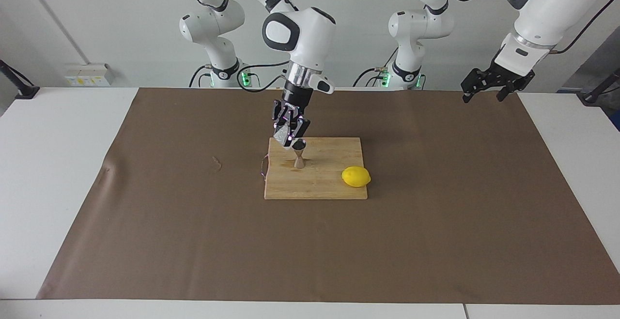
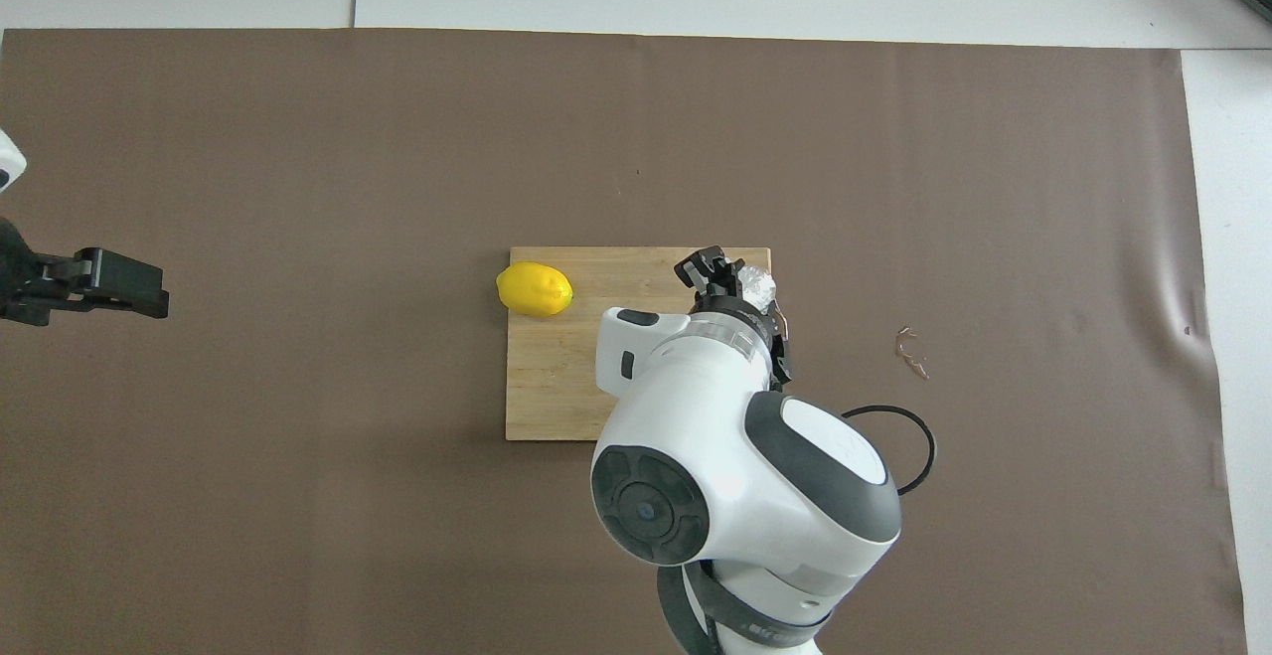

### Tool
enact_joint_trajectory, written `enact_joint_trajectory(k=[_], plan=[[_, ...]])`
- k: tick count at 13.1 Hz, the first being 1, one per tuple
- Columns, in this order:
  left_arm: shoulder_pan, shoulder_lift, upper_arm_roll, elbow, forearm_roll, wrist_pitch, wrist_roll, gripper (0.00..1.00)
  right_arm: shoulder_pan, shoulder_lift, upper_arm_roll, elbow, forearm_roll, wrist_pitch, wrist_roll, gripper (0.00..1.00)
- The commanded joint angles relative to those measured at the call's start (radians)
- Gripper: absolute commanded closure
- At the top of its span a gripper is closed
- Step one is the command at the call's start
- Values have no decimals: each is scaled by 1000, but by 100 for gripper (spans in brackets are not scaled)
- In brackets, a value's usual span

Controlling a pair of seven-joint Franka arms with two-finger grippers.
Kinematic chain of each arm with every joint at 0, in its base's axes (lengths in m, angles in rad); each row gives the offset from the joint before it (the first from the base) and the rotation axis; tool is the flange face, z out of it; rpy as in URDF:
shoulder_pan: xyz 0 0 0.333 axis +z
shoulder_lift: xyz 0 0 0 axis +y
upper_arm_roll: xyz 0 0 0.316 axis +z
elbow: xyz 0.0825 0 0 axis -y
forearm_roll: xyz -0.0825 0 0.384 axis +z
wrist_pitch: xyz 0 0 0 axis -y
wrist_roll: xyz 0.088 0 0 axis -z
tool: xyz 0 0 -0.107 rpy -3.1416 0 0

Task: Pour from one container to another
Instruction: 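Tilt the white cup with the right gripper over the metal cup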

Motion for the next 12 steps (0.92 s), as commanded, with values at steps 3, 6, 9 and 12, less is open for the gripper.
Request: enact_joint_trajectory(k=[3,6,9,12], plan=[[1,-15,-2,-8,17,-11,-2,0,-28,-2,13,0,74,1,16,100],[1,-15,0,-8,17,-11,-2,0,-53,-2,13,2,149,7,16,100],[1,-15,-2,-8,17,-11,-2,0,-54,0,12,0,202,7,17,100],[1,-15,0,-8,17,-11,-2,0,-57,1,12,2,258,9,19,100]])
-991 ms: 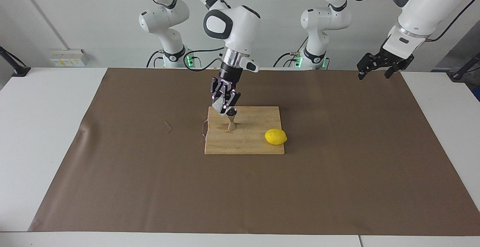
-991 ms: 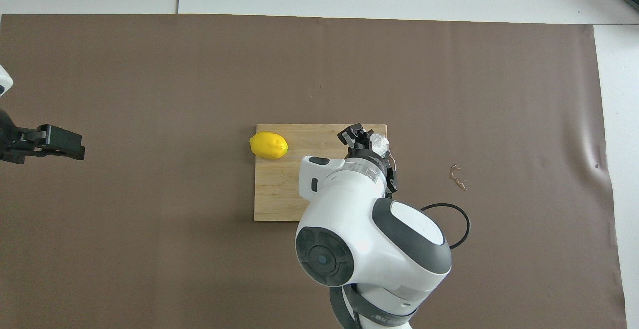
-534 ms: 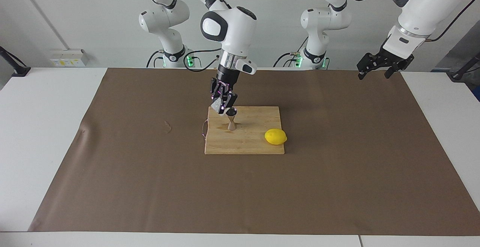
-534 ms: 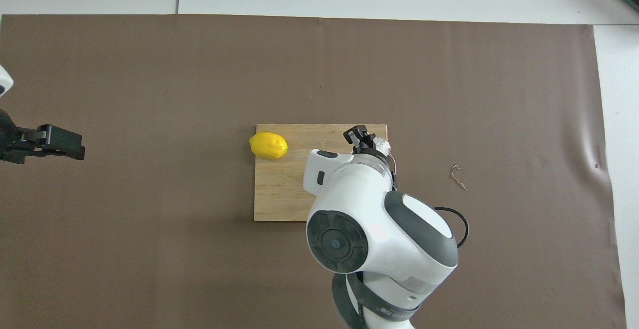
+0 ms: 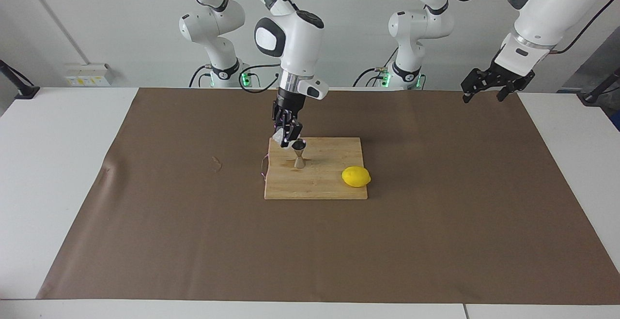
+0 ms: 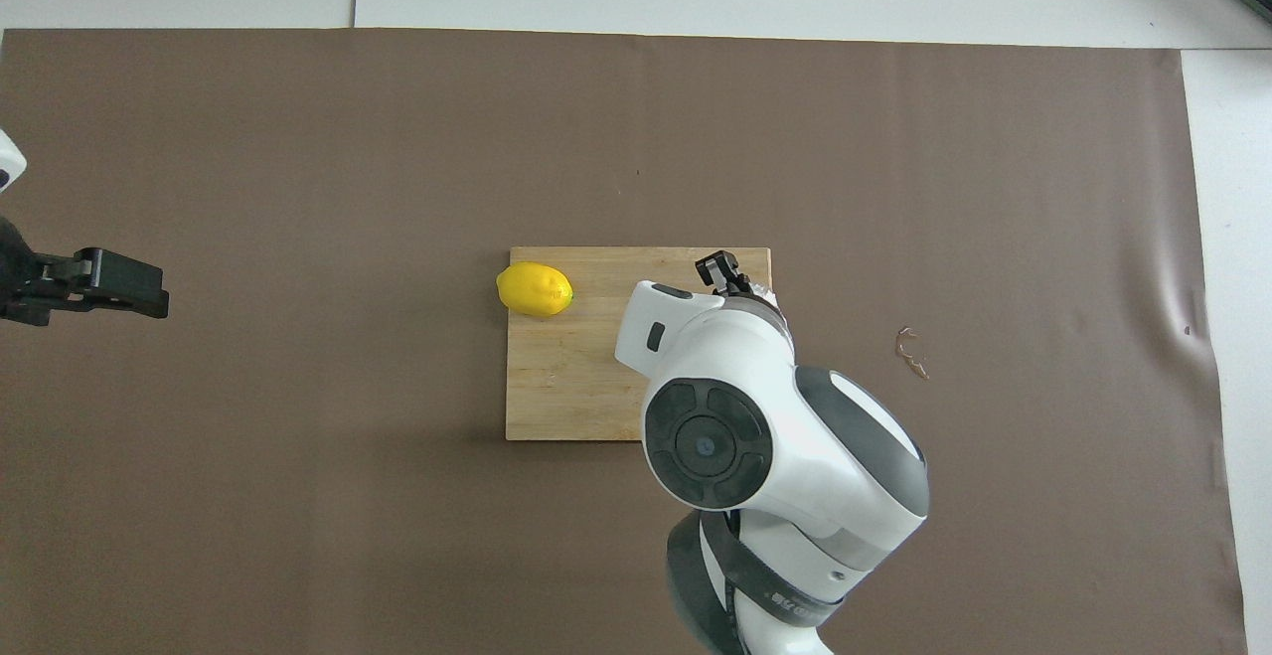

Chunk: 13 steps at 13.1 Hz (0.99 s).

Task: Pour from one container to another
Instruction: 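Tilt the white cup with the right gripper over the metal cup, then carry the white cup with the right gripper back beside the board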

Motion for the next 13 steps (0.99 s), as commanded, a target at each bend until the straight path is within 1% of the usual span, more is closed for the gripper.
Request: enact_joint_trajectory(k=[1,3,5,7,10,13], plan=[[1,-15,0,-8,17,-11,-2,0,-30,2,12,2,67,10,24,100],[1,-15,-2,-8,17,-11,-2,0,-47,1,12,2,91,41,26,100],[1,-15,0,-8,17,-11,-2,0,-51,-1,12,2,144,42,25,100],[1,-15,-2,-8,17,-11,-2,0,-80,-5,12,2,179,42,20,100],[1,-15,0,-8,17,-11,-2,0,-119,-10,12,0,284,42,-4,100],[1,-15,0,-8,17,-11,-2,0,-177,-15,12,-9,403,44,-76,100]])
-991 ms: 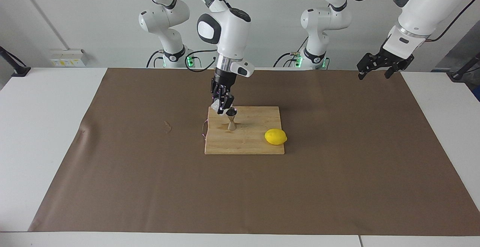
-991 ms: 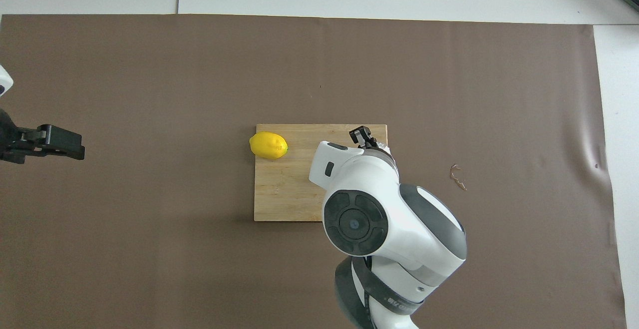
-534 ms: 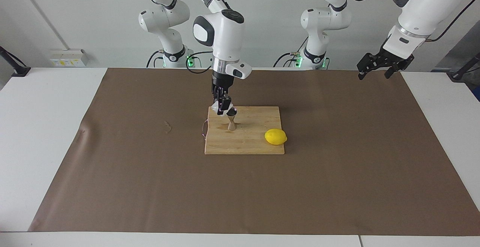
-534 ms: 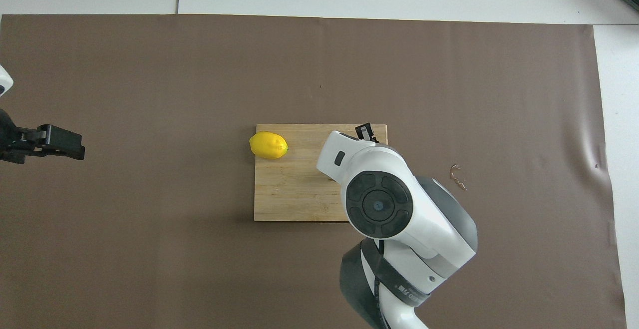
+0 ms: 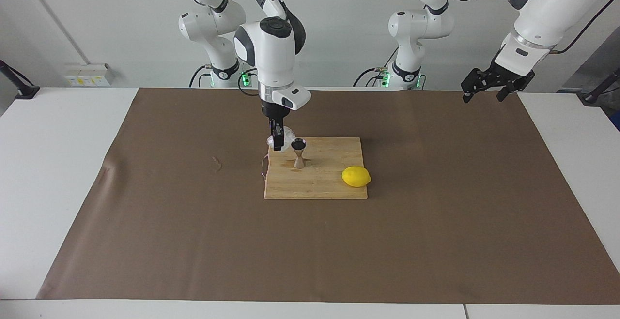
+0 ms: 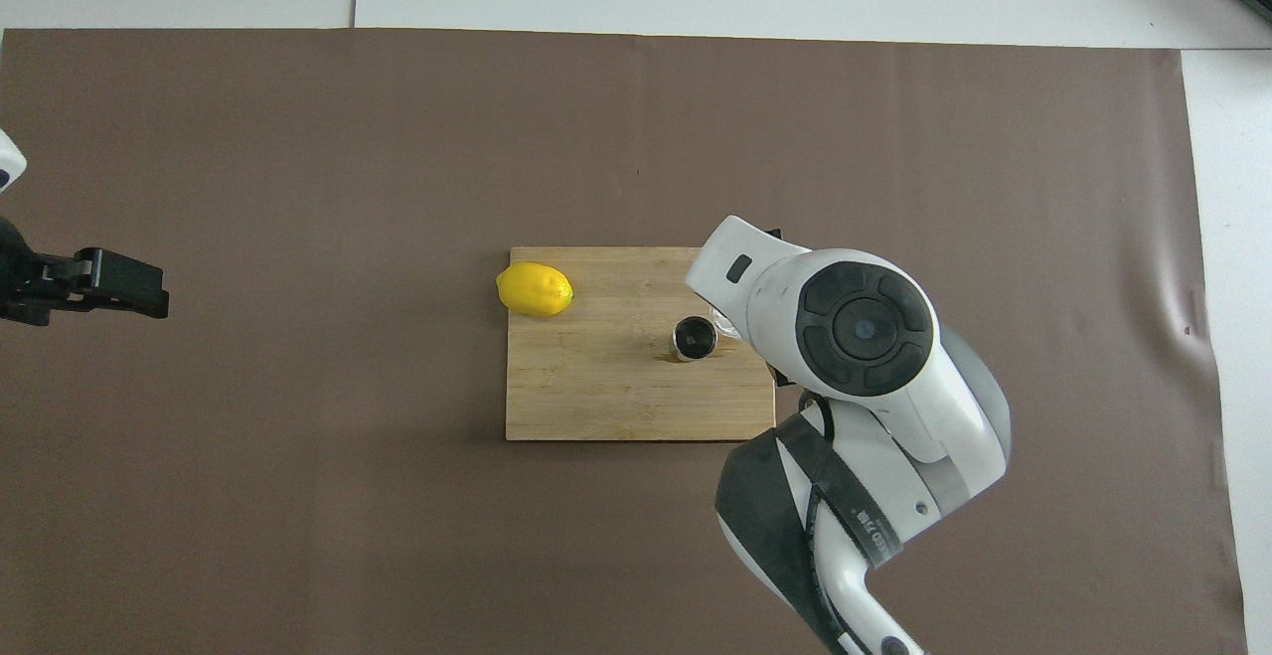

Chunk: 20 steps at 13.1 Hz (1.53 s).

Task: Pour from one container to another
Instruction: 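Carry the white cup with the right gripper back beside the board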

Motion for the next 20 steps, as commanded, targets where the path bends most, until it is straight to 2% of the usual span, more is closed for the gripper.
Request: enact_joint_trajectory(k=[1,8,14,20], plan=[[1,-15,-2,-8,17,-11,-3,0,-70,-14,12,-17,112,17,-86,100],[1,-15,0,-8,17,-11,-2,0,-197,-22,12,-125,399,86,-314,100],[1,-15,-2,-8,17,-11,-3,0,-332,-18,11,-267,728,135,-665,100],[1,-15,-2,-8,17,-11,-2,0,-441,21,11,-327,875,135,-876,100]])
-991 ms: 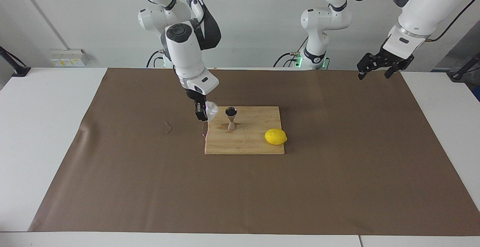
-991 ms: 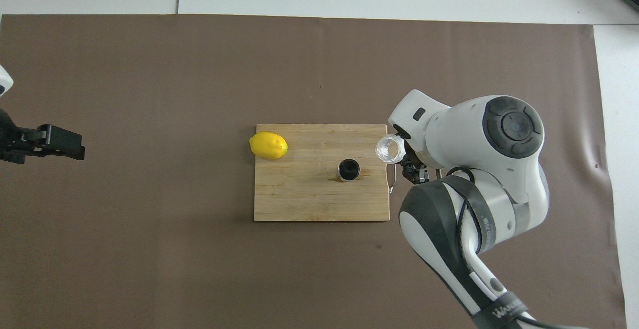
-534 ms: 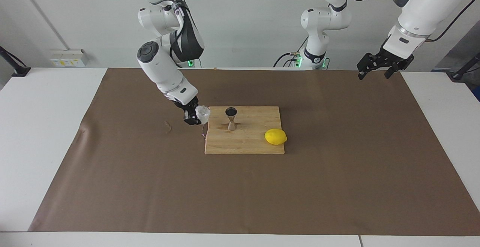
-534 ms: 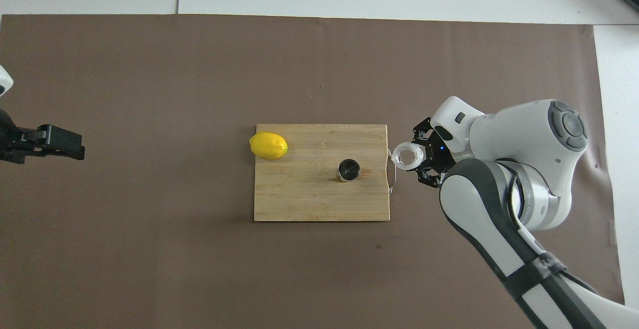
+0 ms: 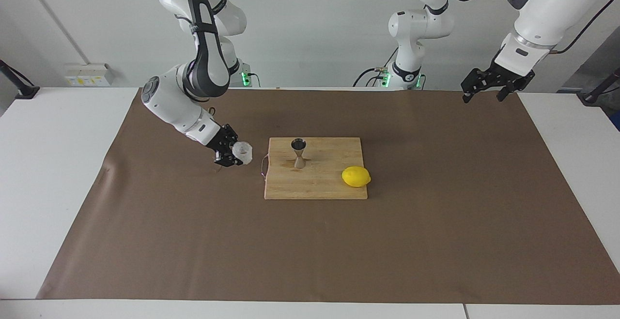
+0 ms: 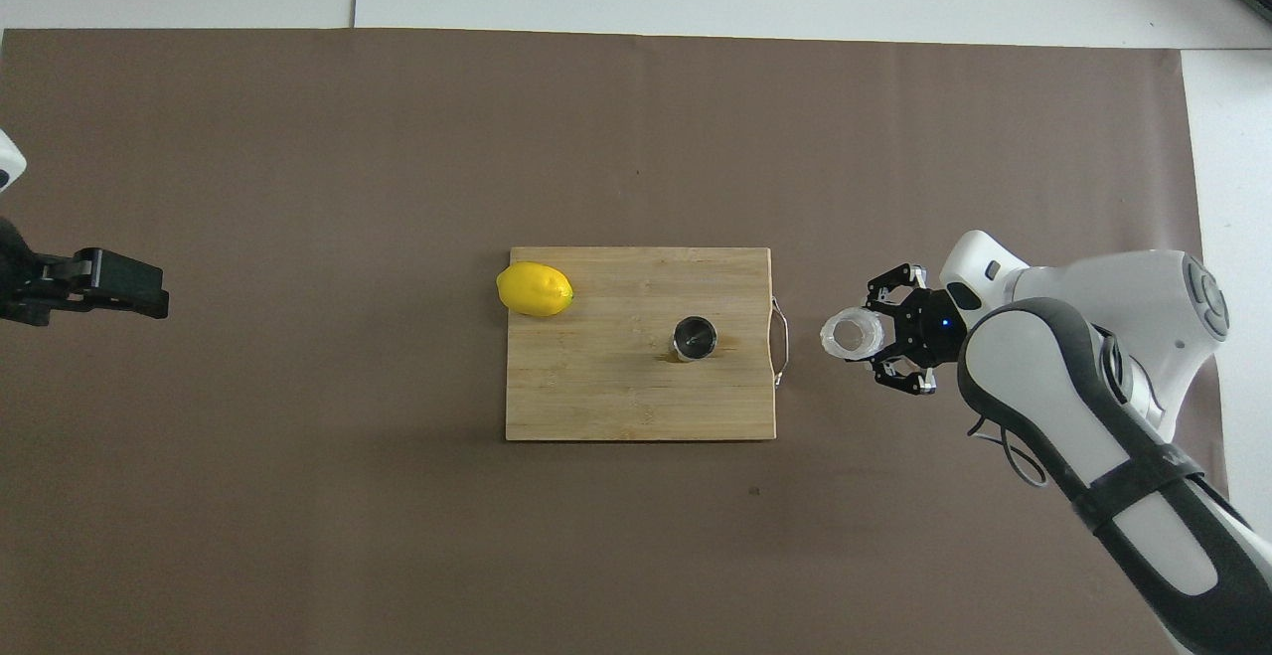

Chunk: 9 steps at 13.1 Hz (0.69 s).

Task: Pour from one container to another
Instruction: 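Lower the white cup onto the table and open the right gripper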

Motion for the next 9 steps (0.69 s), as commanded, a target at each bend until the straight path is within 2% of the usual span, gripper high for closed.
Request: enact_joint_trajectory(k=[1,9], plan=[[1,-15,-2,-8,17,-11,-2,0,-53,14,14,-20,42,20,-82,100],[1,-15,0,-8,17,-11,-2,0,-242,89,15,-15,44,-29,-277,100]])
